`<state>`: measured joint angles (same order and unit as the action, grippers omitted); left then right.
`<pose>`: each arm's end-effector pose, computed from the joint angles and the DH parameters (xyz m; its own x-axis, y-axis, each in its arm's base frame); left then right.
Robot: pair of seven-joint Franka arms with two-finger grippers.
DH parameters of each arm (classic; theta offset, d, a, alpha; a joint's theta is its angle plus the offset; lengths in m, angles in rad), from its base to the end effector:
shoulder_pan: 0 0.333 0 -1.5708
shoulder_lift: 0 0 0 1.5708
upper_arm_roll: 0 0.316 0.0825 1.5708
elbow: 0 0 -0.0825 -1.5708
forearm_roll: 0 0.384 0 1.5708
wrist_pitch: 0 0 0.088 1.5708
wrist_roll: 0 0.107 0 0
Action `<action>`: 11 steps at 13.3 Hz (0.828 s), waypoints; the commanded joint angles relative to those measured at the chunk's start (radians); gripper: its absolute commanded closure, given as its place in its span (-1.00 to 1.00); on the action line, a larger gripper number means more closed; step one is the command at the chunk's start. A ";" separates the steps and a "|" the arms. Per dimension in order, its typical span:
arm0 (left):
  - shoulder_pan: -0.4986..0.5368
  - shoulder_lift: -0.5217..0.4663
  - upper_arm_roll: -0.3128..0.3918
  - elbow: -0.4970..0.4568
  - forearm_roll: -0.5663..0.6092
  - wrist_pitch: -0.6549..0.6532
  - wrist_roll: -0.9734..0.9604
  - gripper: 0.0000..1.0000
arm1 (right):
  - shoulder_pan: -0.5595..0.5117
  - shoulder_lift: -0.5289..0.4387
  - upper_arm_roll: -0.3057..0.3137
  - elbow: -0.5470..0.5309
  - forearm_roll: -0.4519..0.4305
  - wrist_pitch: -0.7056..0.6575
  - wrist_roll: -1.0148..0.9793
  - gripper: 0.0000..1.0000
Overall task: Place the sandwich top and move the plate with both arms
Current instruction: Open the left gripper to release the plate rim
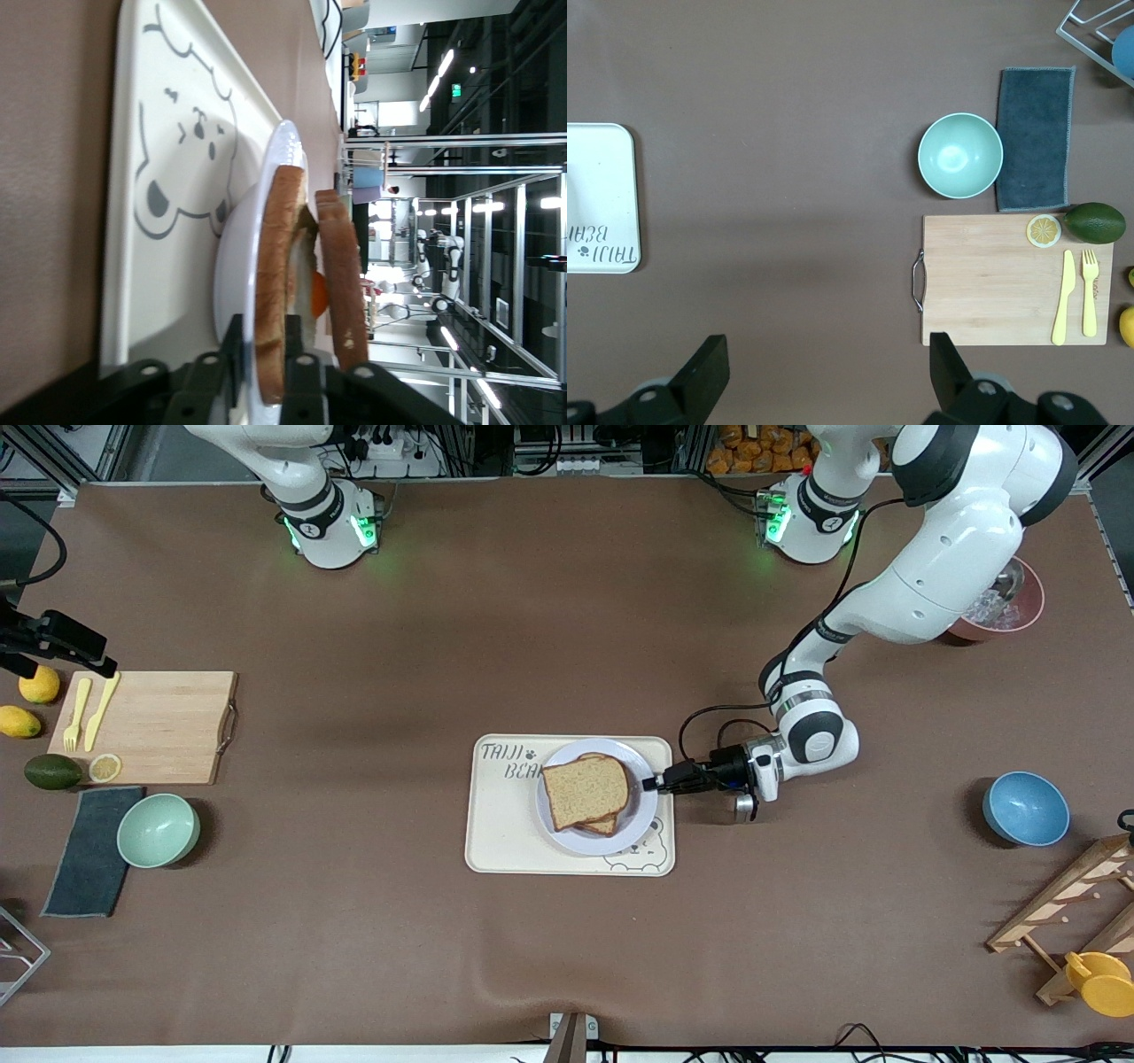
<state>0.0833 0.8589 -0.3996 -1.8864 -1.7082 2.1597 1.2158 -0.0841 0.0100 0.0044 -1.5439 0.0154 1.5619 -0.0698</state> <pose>0.5534 -0.2251 0.0819 0.9867 0.1613 0.0206 0.0110 -0.1930 0.9811 0.5554 -0.0427 0.6309 0.9999 -0.0098 0.0091 -0.0096 -0.9998 -0.0149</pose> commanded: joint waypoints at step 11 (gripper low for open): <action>0.007 -0.007 0.019 -0.008 0.022 0.019 -0.048 -1.00 | -0.002 -0.002 0.002 -0.009 -0.002 0.006 0.013 -1.00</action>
<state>0.0970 0.8474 -0.4010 -1.8831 -1.7086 2.1234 1.1866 -0.0841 0.0107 0.0043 -1.5475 0.0154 1.5629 -0.0698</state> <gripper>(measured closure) 0.000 0.000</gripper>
